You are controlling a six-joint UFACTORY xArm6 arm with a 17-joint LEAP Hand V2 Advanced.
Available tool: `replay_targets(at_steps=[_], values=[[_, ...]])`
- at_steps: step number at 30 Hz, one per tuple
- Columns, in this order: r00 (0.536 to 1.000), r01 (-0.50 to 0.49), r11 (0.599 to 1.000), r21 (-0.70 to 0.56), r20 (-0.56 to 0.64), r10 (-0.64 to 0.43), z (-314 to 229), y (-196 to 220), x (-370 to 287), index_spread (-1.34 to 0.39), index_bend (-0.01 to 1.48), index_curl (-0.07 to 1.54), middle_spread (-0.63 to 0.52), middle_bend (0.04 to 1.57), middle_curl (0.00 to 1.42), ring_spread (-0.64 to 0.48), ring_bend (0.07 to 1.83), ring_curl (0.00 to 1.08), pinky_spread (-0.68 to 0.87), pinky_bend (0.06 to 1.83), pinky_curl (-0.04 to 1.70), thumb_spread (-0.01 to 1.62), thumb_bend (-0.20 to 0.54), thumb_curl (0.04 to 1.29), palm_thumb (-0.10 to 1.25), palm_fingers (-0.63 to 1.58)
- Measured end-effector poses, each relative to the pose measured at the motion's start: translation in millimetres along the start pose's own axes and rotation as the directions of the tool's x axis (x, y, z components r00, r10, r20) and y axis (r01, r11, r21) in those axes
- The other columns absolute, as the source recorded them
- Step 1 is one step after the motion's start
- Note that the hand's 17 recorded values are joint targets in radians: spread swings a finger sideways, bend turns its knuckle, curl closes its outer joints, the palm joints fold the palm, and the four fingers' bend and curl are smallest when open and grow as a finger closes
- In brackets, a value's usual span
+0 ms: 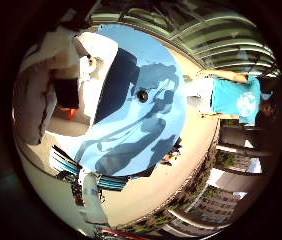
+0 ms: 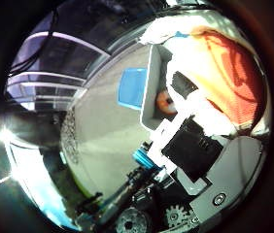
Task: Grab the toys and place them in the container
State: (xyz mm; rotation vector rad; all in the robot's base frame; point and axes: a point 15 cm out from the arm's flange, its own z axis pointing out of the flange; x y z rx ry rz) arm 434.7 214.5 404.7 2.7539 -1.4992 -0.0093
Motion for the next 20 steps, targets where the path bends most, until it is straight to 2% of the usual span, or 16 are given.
replay_targets(at_steps=[1, 2, 3, 4, 5, 7, 10, 14, 20], values=[[1.0, 0.01, 1.0, -0.019, 0.001, -0.01, 9.5, -3.5, -4.9, -0.73, 1.01, 0.04, -0.17, 1.04, 0.95, -0.07, 1.27, 0.76, 0.2, 1.42, 0.71, 1.14, -0.062, 0.63, 0.79, 0.83], [1.0, 0.021, 0.999, -0.049, 0.002, -0.021, 20.8, -4.8, -9.7, -0.62, 0.85, 0.0, -0.17, 0.87, 0.89, -0.03, 1.23, 0.75, 0.23, 1.43, 0.72, 1.14, -0.072, 0.6, 0.75, 0.44], [1.0, 0.027, 0.997, -0.072, 0.003, -0.027, 27.4, -3.7, -12.5, -0.52, 0.81, 0.04, -0.14, 0.7, 0.83, 0.04, 1.14, 0.75, 0.26, 1.43, 0.75, 1.14, -0.059, 0.58, 0.73, 0.07], [1.0, 0.028, 0.995, -0.097, 0.007, -0.027, 33.3, -1.3, -13.3, -0.48, 0.82, 0.06, -0.12, 0.62, 0.79, 0.08, 1.04, 0.72, 0.28, 1.36, 0.74, 1.14, -0.061, 0.57, 0.71, -0.13], [1.0, 0.03, 0.992, -0.124, 0.008, -0.03, 41.0, 0.3, -13.0, -0.43, 0.79, 0.06, -0.08, 0.51, 0.71, 0.13, 0.89, 0.64, 0.31, 1.29, 0.68, 1.14, -0.053, 0.55, 0.7, -0.24], [0.999, 0.042, 0.989, -0.143, 0.011, -0.041, 51.7, -2.8, -14.0, -0.38, 0.67, 0.05, -0.01, 0.36, 0.61, 0.2, 0.72, 0.5, 0.35, 1.17, 0.57, 1.14, -0.043, 0.51, 0.68, -0.23], [0.999, 0.037, 0.99, -0.134, 0.019, -0.035, 54.3, -6.8, -11.1, -0.37, 0.54, 0.05, 0.04, 0.24, 0.52, 0.26, 0.6, 0.41, 0.4, 1.06, 0.49, 1.13, -0.038, 0.48, 0.66, -0.18], [0.999, 0.039, 0.996, -0.079, 0.013, -0.038, 46.7, -17.1, -10.8, -0.36, 0.4, 0.07, 0.09, 0.16, 0.45, 0.3, 0.52, 0.36, 0.44, 0.97, 0.43, 1.13, -0.031, 0.45, 0.66, -0.11], [0.999, 0.034, 0.999, -0.013, 0.005, -0.034, 15.6, -11.1, -8.0, -0.36, 0.29, 0.12, 0.1, 0.15, 0.39, 0.31, 0.47, 0.33, 0.46, 0.91, 0.38, 1.13, -0.028, 0.42, 0.66, -0.05]])
